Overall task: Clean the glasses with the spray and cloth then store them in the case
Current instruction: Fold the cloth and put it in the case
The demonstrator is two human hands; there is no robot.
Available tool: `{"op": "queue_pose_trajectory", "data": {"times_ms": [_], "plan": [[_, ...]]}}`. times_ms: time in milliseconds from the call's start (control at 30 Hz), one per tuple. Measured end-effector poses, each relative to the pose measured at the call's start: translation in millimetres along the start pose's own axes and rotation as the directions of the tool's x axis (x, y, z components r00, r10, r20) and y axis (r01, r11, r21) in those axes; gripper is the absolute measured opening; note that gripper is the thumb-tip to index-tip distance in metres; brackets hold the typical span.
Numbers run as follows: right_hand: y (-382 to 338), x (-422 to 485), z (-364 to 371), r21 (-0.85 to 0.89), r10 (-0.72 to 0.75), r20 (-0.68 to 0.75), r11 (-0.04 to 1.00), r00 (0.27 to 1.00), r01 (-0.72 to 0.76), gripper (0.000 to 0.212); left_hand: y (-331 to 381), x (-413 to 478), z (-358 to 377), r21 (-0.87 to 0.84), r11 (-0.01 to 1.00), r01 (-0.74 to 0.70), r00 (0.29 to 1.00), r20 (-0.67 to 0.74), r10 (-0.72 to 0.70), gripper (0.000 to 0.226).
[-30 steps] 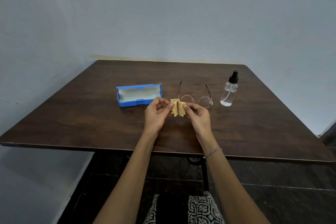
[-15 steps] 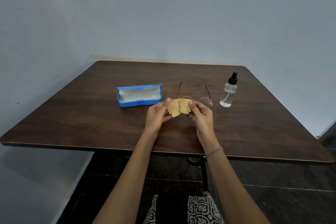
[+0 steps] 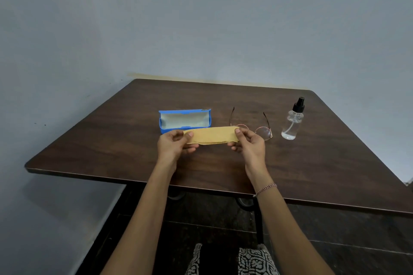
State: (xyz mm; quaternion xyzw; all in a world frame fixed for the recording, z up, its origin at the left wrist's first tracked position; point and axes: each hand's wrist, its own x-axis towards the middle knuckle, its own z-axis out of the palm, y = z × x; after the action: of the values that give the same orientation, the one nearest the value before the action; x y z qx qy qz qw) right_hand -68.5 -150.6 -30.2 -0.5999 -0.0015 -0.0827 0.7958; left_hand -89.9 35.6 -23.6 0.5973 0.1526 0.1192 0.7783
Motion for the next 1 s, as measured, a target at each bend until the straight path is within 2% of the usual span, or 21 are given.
{"op": "queue_pose_trajectory", "data": {"times_ms": [200,333,433,667,1000], "plan": [[-3,15,32,-0.058,0.102,0.075,0.994,0.992,-0.098,0.021,20,18,-21,0.043,0.997,-0.065,0.996,-0.062,0.067,0.016],[-1,32,56,-0.167,0.09,0.033,0.982,0.995,-0.084,0.025,31,35,-28,0.046,0.996,-0.07,0.988,-0.134,0.076,0.02],[5,45,70,-0.321,0.042,-0.042,0.946,0.998,-0.054,0.027,35,51,-31,0.143,0.988,-0.058,0.977,-0.194,0.085,0.028],[18,64,88,-0.553,-0.046,-0.097,0.833,0.994,-0.015,0.03,28,77,-30,0.491,0.867,-0.086,0.921,-0.294,0.258,0.026],[36,68,88,-0.763,-0.27,0.009,0.621,0.963,0.181,0.029,12,87,-26,0.729,0.678,-0.09,0.843,-0.307,0.442,0.022]]}}
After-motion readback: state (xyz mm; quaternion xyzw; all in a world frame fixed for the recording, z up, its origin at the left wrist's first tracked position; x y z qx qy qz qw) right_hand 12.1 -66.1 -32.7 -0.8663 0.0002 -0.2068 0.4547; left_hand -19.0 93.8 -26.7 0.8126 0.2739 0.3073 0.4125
